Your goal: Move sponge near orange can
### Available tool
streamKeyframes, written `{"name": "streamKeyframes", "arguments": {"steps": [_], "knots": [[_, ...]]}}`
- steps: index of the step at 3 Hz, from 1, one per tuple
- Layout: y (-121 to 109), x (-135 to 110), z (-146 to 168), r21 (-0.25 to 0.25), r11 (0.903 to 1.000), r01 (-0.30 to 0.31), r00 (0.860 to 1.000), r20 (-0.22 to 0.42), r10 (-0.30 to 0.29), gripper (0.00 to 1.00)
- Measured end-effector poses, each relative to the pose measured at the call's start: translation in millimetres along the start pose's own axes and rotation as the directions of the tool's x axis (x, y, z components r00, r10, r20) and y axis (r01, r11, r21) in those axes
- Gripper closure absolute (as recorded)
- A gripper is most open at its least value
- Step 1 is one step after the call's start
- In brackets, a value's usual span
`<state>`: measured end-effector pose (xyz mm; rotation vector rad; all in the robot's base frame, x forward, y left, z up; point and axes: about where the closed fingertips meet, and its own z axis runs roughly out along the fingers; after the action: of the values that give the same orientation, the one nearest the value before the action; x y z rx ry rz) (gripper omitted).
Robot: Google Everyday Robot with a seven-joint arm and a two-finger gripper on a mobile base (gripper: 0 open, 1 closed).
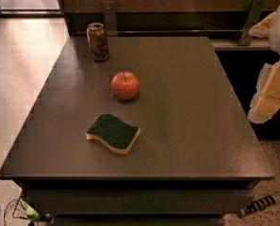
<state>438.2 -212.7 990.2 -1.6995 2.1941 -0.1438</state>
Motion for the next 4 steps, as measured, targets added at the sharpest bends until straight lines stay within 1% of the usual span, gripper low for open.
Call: {"name": "streamKeyframes", "arguments": {"steps": [1,2,3,4], "knots": [[0.0,0.0,0.0,0.0,1.0,0.0,1.0,0.0,0.0,0.0],[5.1,-5.2,4.9,0.005,1.0,-0.005,0.999,0.049,0.005,0.0],[36.4,-11.5,51.6,-0.001,1.0,0.004,0.967,0.256,-0.004,0.0],[44.4,-39.0,73.9,-0.013,0.9999,0.006,0.904,0.427,0.0,0.0]]}}
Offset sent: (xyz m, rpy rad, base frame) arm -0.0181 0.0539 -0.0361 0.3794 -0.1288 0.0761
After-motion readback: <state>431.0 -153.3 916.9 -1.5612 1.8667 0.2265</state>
